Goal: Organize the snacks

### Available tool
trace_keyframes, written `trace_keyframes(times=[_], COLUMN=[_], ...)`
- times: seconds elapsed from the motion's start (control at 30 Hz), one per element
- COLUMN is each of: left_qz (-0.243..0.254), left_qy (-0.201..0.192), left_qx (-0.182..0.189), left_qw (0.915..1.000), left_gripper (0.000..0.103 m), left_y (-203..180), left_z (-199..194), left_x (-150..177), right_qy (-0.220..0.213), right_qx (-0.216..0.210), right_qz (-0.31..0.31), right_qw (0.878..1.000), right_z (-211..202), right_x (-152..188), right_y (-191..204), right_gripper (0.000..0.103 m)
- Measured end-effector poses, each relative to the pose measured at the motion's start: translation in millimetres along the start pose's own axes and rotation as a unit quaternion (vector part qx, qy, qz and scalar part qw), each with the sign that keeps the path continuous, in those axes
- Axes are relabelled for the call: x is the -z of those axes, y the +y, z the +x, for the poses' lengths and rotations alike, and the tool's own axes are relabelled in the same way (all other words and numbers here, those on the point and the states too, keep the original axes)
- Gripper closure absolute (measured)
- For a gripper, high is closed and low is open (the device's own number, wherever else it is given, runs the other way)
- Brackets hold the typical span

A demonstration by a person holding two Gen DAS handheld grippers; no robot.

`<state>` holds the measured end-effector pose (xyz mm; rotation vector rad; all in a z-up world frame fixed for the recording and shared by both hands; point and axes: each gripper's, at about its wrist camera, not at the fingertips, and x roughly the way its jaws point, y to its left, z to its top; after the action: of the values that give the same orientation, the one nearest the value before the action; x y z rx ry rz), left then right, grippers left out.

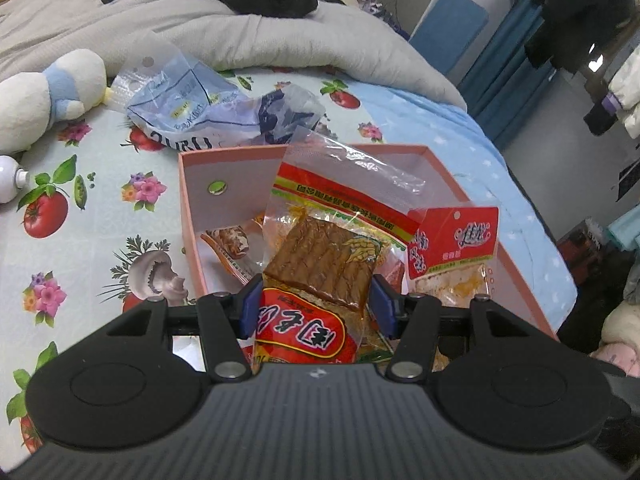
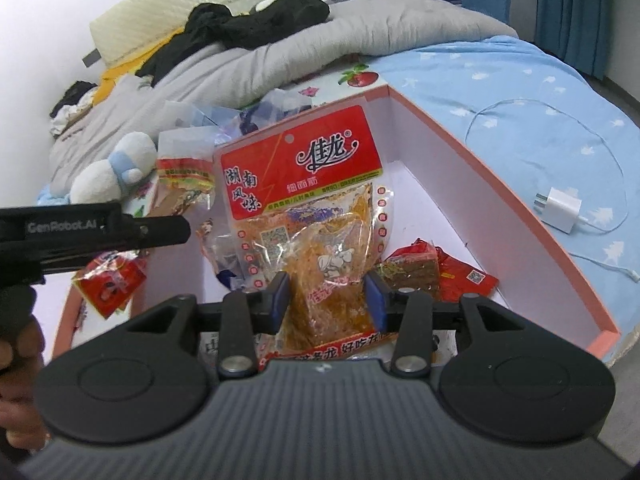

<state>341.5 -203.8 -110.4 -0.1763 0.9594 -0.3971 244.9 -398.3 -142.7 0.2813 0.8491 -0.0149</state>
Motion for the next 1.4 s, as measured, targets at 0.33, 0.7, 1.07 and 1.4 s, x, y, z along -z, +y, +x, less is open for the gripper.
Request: trace_keyframes(times=[0.33, 0.7, 1.07, 1.4], left_qz=[-0.007, 0.006, 0.031, 0.043], left_qy=[-0.005, -0.045, -0.088, -0.127], left_qx=[-0.004, 0.005, 0.009, 0.009], left_qw=[1.0, 0.9989, 0.9956, 0.9909], left_gripper=[0.024, 0.024, 0.024, 0.024], left_y=[8, -6, -21, -26], left_z=[-1, -76, -170, -246], left_x=[0, 10, 49, 85], right_qy=[0.006, -0.043, -0.099, -0.148], right_qx=[0.027, 0.014, 0.025, 0.023], right_qz=[0.036, 0.022, 0.009, -0.008], right_qw=[0.999, 0.999, 0.995, 0.989], right_z=[0, -60, -138, -193], right_x=[0, 8, 39, 60], right_y=[-5, 16, 35, 51], right_gripper=[0.04, 0.038, 0.038, 0.038])
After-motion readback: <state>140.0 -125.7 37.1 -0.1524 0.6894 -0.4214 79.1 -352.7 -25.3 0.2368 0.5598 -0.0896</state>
